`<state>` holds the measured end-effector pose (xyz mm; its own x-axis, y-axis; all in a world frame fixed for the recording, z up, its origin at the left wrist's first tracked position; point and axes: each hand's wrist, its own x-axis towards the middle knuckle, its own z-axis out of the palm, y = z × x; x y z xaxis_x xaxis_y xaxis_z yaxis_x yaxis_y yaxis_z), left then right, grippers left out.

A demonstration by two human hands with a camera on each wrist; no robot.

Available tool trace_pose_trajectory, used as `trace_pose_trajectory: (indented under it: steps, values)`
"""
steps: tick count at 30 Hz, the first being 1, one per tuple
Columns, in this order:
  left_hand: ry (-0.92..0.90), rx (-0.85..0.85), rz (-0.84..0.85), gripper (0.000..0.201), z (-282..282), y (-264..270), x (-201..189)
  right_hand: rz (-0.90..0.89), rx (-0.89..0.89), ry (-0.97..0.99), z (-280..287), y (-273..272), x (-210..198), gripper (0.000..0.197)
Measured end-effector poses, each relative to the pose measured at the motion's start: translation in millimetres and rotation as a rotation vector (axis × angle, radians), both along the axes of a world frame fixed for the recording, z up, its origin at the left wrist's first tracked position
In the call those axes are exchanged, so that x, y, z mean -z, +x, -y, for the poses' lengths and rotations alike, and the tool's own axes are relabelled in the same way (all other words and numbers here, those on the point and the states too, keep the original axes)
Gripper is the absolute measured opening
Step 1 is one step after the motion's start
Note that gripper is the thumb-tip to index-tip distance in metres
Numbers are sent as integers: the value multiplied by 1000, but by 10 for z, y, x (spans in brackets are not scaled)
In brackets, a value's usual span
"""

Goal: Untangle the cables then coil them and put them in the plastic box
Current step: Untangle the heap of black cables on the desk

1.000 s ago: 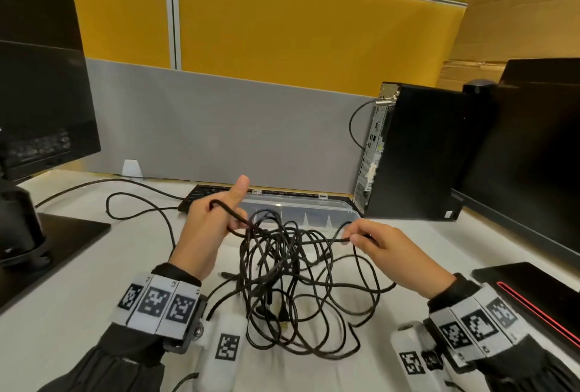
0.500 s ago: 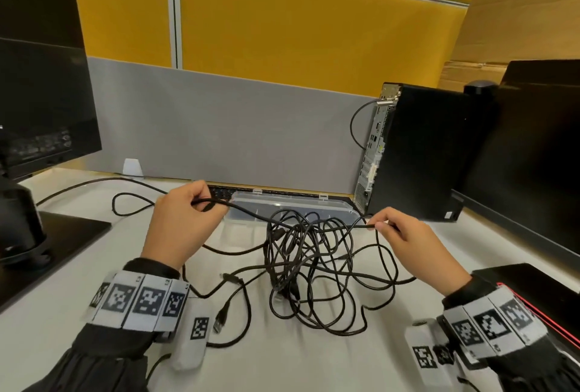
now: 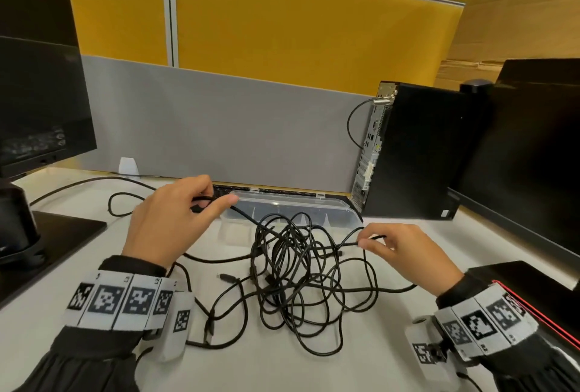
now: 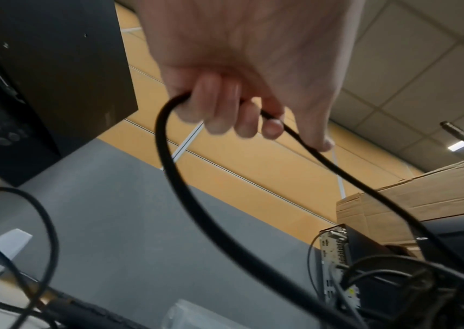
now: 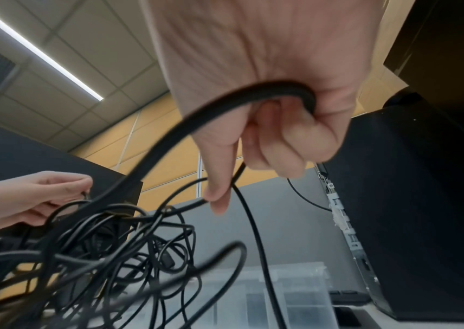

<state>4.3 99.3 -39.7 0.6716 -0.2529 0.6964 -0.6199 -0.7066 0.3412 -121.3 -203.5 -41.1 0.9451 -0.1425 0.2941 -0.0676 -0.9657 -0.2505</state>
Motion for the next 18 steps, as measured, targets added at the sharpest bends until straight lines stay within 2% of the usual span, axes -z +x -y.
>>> trace_pose_trajectory:
  steps: [2,5,9,12,14,16,18]
  values:
    - [24,-67,69,60,-52,-5,-17,66,31,13,-2,-4,-36,5]
    - [44,-59,102,62,-82,27,-14,138,78,101,71,9,-51,7]
    - [103,-114,-18,60,1,83,46,112,94,146,90,19,-23,11]
    - [143,-127,-114,54,91,62,83,92,26,223,19,-16,-64,13]
    - [101,-20,-119,47,194,-21,93,123,-34,254,-72,-59,-154,11]
    - [45,208,-162,49,354,-171,79,140,-102,258,-193,-103,-255,10]
    - [65,465,-270,54,547,-364,60,120,-173,216,-320,-146,-368,10]
